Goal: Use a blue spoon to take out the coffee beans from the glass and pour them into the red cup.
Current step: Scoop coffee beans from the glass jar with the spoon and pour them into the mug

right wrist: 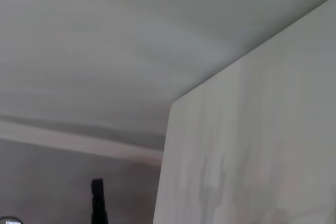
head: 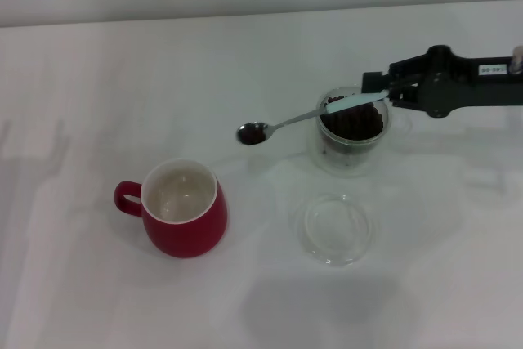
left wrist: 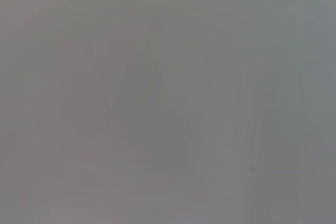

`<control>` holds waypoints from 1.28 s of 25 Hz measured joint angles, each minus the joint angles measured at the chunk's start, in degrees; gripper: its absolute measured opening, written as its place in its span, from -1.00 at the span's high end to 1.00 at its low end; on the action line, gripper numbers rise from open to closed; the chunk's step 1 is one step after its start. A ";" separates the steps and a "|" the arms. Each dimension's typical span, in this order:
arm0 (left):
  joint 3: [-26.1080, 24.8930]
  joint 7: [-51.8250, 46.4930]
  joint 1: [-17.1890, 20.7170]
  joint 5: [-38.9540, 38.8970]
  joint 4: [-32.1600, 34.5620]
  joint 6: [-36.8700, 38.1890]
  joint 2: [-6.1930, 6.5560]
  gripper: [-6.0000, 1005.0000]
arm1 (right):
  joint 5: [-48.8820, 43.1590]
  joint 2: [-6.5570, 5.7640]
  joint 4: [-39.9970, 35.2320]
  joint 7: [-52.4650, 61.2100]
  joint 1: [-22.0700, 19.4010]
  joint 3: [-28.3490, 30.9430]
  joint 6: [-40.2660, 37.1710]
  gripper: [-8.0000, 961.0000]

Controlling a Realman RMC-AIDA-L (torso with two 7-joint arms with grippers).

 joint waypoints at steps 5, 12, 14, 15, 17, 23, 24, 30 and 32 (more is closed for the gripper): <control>0.00 0.00 0.00 0.01 0.05 -0.02 -0.10 -0.65 | -1.56 2.12 -0.01 -1.95 1.81 0.00 0.18 0.68; 0.00 -0.03 -0.24 0.02 0.06 -0.02 -0.09 -0.65 | -3.53 4.44 -0.11 -4.07 4.01 0.00 2.14 0.68; 0.01 -0.01 -0.44 0.02 0.10 -0.02 -0.09 -0.65 | -3.81 4.95 -0.18 -4.64 4.36 0.00 2.72 0.68; 0.00 -0.03 -0.49 0.02 0.11 -0.02 -0.08 -0.65 | -3.86 5.13 -0.23 -5.00 4.51 0.00 2.92 0.68; -0.04 -0.13 -0.61 0.02 0.12 -0.02 -0.09 -0.65 | -3.89 5.45 -0.46 -5.84 4.73 0.00 3.41 0.68; -0.18 -0.18 -0.82 0.02 0.13 -0.01 -0.09 -0.65 | -2.82 5.81 -2.74 -10.71 4.84 0.06 4.67 0.68; -0.21 -0.17 -0.87 0.02 0.13 -0.01 -0.08 -0.65 | -2.69 5.86 -3.17 -11.49 4.85 0.07 4.83 0.68; -0.35 -0.18 -0.88 0.01 0.12 -0.01 -0.08 -0.65 | -2.60 6.17 -5.48 -16.38 4.78 0.12 7.59 0.68; -0.35 -0.18 -0.88 -0.01 0.09 -0.01 -0.08 -0.65 | -2.60 6.17 -5.81 -17.29 4.53 0.16 8.73 0.68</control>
